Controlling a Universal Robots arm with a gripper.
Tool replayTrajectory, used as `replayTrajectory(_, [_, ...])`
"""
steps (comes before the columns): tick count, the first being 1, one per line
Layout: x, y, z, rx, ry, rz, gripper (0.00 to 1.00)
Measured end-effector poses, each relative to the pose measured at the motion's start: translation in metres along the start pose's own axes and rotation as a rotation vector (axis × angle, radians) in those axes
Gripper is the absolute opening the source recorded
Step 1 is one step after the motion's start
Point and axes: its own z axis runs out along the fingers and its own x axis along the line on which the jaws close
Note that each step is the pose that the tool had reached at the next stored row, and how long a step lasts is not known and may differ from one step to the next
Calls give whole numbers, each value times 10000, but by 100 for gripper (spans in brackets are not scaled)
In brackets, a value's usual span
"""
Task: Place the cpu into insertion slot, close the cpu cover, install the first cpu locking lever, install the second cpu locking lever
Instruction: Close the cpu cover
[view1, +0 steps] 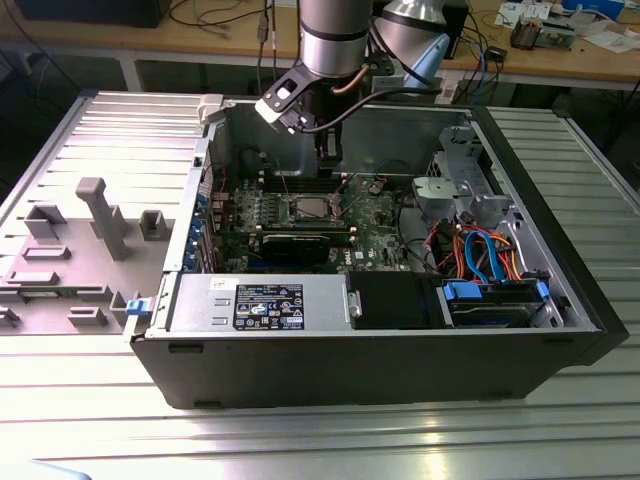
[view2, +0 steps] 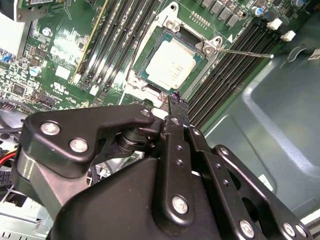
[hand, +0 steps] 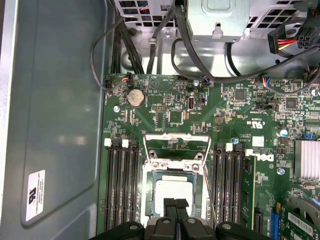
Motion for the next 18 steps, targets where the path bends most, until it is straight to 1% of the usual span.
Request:
replayTrajectory(7, [-3,79,2,0,-1,-1,11])
replayTrajectory(13, [-7,165,4,0,0,0,11])
replayTrajectory(18, [-7,175,3,0,0,0,11])
